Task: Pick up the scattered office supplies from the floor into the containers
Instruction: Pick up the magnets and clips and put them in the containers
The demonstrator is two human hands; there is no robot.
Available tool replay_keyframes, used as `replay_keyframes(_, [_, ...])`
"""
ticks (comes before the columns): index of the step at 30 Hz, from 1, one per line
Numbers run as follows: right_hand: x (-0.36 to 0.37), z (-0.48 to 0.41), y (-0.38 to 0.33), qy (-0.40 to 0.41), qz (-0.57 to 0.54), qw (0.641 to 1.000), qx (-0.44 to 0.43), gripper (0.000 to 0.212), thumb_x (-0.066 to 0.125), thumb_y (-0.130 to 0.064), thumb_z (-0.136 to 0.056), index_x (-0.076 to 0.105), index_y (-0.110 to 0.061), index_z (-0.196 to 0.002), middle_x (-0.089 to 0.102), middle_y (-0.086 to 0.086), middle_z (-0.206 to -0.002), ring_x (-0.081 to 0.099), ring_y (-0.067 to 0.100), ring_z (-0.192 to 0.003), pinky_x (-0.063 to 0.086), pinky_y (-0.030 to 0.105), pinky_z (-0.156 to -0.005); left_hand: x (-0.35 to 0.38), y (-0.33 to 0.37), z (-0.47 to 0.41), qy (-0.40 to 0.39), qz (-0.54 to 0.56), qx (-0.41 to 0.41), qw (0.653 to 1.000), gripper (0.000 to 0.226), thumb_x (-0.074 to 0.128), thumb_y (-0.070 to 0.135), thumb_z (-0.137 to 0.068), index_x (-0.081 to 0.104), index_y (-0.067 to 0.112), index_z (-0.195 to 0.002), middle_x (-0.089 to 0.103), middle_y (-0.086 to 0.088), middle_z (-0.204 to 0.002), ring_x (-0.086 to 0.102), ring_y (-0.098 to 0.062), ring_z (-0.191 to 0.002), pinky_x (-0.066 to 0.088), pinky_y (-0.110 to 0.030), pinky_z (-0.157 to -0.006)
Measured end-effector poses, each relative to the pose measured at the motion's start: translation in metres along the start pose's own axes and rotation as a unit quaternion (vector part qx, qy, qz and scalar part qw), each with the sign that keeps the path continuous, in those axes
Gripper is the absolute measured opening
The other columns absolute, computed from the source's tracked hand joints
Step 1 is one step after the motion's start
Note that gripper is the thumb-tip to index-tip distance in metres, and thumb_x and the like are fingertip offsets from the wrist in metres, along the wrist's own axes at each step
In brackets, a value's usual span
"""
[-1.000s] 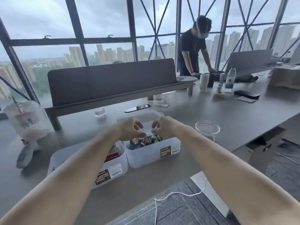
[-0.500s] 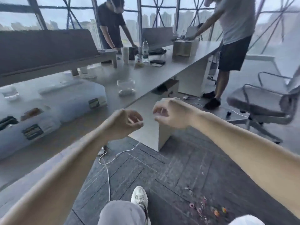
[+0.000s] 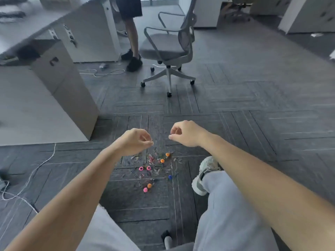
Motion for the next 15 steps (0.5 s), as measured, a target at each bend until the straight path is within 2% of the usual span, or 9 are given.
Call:
replay_keyframes(6, [0.072, -0.034, 0.106, -0.070, -0.055, 0.992, 0.085, 0.034, 0.056, -0.046, -0.096, 0.067, -0.022, -0.117, 0.065, 0.000, -0.116, 0.059, 0.021, -0.108, 0.047, 0.035, -0.091, 0.104, -0.051, -0.052, -0.103, 0.002, -0.081, 0.991, 0.032, 0.064, 0.049, -0.089, 0.063, 0.027, -0.113, 0.066, 0.006, -0.108, 0.064, -0.012, -0.095, 0.052, -0.032, -0.086])
replay_keyframes(11, [0.150, -0.097, 0.157, -0.122, -0.025, 0.986, 0.113, 0.038, 0.054, -0.043, -0.098, 0.061, -0.021, -0.128, 0.061, 0.003, -0.129, 0.055, 0.023, -0.117, 0.042, 0.032, -0.088, 0.177, -0.151, -0.096, -0.107, 0.035, -0.160, 0.981, 0.043, 0.062, 0.040, -0.092, 0.058, 0.018, -0.129, 0.066, -0.003, -0.119, 0.062, -0.022, -0.107, 0.049, -0.035, -0.094])
replay_keyframes(15, [0.224, -0.149, 0.196, -0.145, -0.036, 0.979, 0.140, 0.037, 0.055, -0.041, -0.098, 0.060, -0.020, -0.128, 0.062, 0.001, -0.123, 0.056, 0.022, -0.114, 0.038, 0.028, -0.084, 0.242, -0.247, -0.121, -0.119, 0.067, -0.247, 0.959, 0.048, 0.061, 0.035, -0.092, 0.053, 0.018, -0.137, 0.063, -0.005, -0.128, 0.059, -0.024, -0.114, 0.046, -0.033, -0.095])
Point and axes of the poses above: each hand's wrist, its own z-axis away from the middle knuckle, its own x-axis out of the palm, y = z × x, the point moved 10 cm from there along -z, towards the middle knuckle
